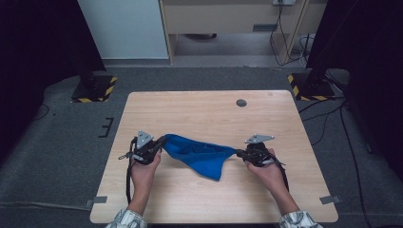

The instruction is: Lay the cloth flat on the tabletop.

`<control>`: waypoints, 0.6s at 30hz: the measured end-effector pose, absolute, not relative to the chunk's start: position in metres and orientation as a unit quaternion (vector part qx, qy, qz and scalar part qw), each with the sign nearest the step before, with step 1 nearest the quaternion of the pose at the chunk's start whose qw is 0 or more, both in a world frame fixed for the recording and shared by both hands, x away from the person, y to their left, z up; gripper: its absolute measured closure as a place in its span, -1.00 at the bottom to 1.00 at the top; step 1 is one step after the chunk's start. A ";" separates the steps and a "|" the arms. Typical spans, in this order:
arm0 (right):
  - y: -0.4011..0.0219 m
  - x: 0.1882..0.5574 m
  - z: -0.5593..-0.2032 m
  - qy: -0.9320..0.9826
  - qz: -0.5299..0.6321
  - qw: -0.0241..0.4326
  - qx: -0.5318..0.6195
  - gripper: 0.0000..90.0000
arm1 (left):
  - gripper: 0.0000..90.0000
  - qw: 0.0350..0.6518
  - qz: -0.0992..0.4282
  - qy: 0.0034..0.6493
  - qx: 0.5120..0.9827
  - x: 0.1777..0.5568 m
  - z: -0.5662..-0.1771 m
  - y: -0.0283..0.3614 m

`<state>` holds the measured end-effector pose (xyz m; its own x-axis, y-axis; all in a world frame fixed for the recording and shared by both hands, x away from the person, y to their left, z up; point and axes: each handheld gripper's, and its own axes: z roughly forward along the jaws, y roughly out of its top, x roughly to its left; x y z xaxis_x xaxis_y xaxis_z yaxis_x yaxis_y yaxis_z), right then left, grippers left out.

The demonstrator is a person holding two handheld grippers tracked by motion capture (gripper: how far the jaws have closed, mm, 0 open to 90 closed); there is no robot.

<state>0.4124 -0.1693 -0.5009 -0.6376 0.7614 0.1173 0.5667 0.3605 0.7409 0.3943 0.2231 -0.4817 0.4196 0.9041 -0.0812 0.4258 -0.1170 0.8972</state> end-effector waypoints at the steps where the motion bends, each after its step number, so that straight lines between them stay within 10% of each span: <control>1: -0.170 0.412 -0.500 0.814 0.392 0.127 0.409 0.99 | 0.95 0.463 0.255 0.472 0.705 0.395 -0.483 0.222; 12: -0.164 0.417 -0.518 0.817 0.382 0.123 0.414 0.94 | 0.95 0.436 0.243 0.474 0.725 0.397 -0.495 0.217; 18: -0.161 0.421 -0.524 0.814 0.379 0.128 0.420 0.54 | 0.95 0.434 0.246 0.469 0.729 0.397 -0.496 0.216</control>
<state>0.4206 -0.1608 -0.5238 -0.6146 0.7811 0.1101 0.5869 0.3595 0.7255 0.3972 0.2156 -0.4955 0.4394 0.8970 -0.0475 0.4694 -0.1842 0.8635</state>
